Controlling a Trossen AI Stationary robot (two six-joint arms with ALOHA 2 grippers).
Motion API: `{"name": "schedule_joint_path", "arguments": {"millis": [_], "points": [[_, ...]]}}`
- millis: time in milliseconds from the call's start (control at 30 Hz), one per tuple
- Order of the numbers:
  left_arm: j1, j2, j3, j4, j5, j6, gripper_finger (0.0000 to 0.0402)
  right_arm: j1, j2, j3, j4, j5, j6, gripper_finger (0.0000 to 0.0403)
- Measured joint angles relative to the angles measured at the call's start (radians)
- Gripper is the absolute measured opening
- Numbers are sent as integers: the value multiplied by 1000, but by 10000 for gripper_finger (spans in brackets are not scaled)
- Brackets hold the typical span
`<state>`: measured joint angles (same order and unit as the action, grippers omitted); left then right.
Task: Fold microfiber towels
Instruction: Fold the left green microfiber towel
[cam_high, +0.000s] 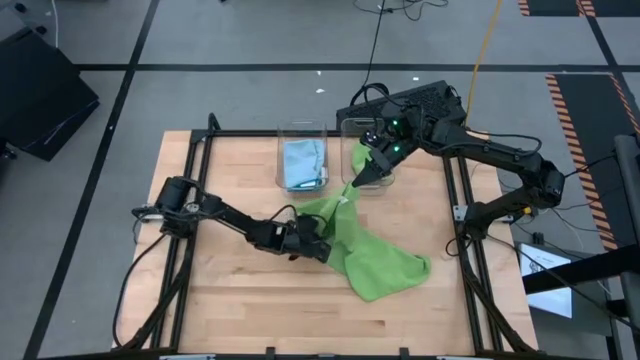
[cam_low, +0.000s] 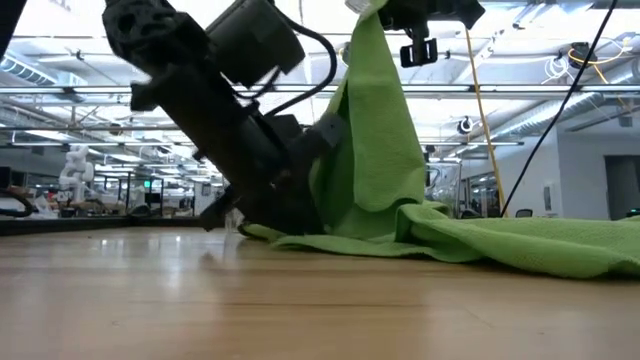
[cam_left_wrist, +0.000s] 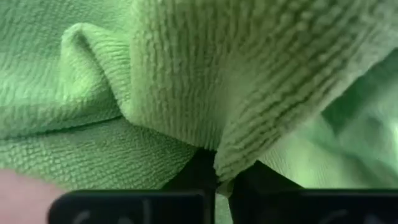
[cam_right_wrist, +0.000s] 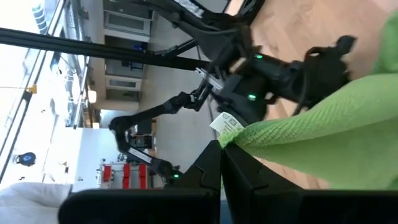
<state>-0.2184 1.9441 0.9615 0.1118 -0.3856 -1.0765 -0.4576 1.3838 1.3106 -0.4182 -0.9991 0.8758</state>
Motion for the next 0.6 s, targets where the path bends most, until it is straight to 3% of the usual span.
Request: {"name": "schedule_joint_path", "arguments": {"millis": [133, 433, 600], "points": [[-14, -92, -2, -92, 97, 58, 19, -14, -9, 0, -73, 0, -86, 0], [-81, -431, -2, -246, 141, 162, 14, 29, -27, 0, -234, 2, -230, 0], [-126, -532, -1, -299, 169, 158, 5, 113, -59, 0, -261, 1, -242, 0]]}}
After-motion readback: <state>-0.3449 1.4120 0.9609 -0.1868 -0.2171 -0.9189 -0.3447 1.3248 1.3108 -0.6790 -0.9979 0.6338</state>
